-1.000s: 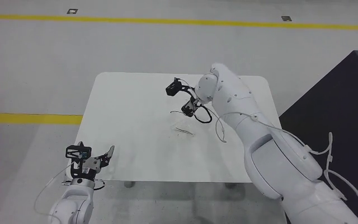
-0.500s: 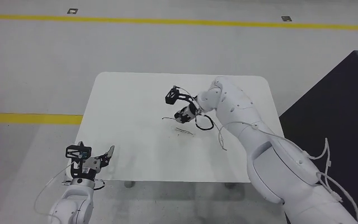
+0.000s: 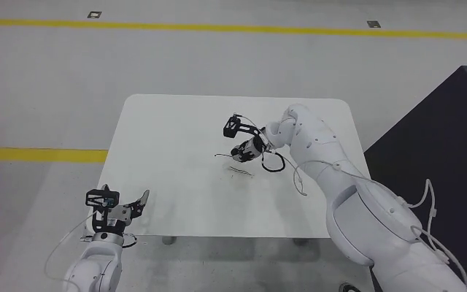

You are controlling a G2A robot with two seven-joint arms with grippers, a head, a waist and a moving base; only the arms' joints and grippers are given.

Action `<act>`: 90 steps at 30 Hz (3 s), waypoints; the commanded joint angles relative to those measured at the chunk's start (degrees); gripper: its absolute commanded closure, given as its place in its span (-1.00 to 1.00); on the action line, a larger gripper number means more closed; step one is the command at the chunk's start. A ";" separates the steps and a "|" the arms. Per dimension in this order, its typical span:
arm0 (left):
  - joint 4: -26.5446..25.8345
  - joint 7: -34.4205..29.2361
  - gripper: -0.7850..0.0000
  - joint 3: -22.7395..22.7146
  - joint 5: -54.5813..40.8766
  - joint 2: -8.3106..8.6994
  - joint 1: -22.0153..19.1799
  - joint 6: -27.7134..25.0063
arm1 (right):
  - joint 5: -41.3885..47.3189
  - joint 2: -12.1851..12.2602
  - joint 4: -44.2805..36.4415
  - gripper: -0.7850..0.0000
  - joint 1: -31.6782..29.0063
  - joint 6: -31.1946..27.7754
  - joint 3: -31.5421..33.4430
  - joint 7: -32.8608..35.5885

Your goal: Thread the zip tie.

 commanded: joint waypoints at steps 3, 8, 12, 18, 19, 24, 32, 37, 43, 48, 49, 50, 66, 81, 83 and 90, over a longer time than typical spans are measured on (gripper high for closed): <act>0.00 0.00 -1.00 0.00 0.00 0.00 0.00 0.00 | -0.41 -0.07 -2.06 1.00 -1.74 0.81 -0.30 -0.14; 0.00 0.00 -1.00 0.00 0.00 0.00 0.00 0.00 | 6.02 0.44 -4.81 1.00 -5.25 0.00 -1.01 0.00; 0.00 0.00 -1.00 0.00 0.00 0.00 0.00 0.00 | 6.02 0.44 -4.81 1.00 -5.25 0.00 -1.01 0.00; 0.00 0.00 -1.00 0.00 0.00 0.00 0.00 0.00 | 6.02 0.44 -4.81 1.00 -5.25 0.00 -1.01 0.00; 0.00 0.00 -1.00 0.00 0.00 0.00 0.00 0.00 | 6.02 0.44 -4.81 1.00 -5.25 0.00 -1.01 0.00; 0.00 0.00 -1.00 0.00 0.00 0.00 0.00 0.00 | 6.02 0.44 -4.81 1.00 -5.25 0.00 -1.01 0.00; 0.00 0.00 -1.00 0.00 0.00 0.00 0.00 0.00 | 5.79 1.34 -6.82 1.00 -5.74 2.60 -0.41 -0.01; 0.00 0.00 -1.00 0.00 0.00 0.00 0.00 0.00 | 11.45 3.34 -9.66 1.00 -6.40 0.00 -1.04 -0.02; 0.00 0.00 -1.00 0.00 0.00 0.00 0.00 0.00 | 26.87 10.23 -23.56 1.00 -8.23 0.00 -9.82 0.00; 0.00 0.00 -1.00 0.00 0.00 0.00 0.00 0.00 | 43.59 19.17 -38.86 1.00 -7.24 0.00 -21.08 0.00; 0.00 0.00 -1.00 0.00 0.00 0.00 0.00 0.00 | 47.48 21.10 -42.19 1.00 -6.85 0.14 -22.96 0.15; 0.00 0.00 -1.00 0.00 0.00 0.00 0.00 0.00 | 49.09 22.36 -44.10 1.00 -7.02 1.17 -22.96 1.17; 0.00 0.00 -1.00 0.00 0.00 0.00 0.00 0.00 | 49.91 22.97 -44.99 1.00 -7.25 1.93 -22.96 1.93; 0.00 0.00 -1.00 0.00 0.00 0.00 0.00 0.00 | 79.16 26.76 -55.92 1.00 -10.00 14.99 -22.41 14.99; 0.00 0.00 -1.00 0.00 0.00 0.00 0.00 0.00 | 79.16 26.76 -55.92 1.00 -10.00 14.99 -22.41 14.99; 0.00 0.00 -1.00 0.00 0.00 0.00 0.00 0.00 | 79.16 26.76 -55.92 1.00 -10.00 14.99 -22.41 14.99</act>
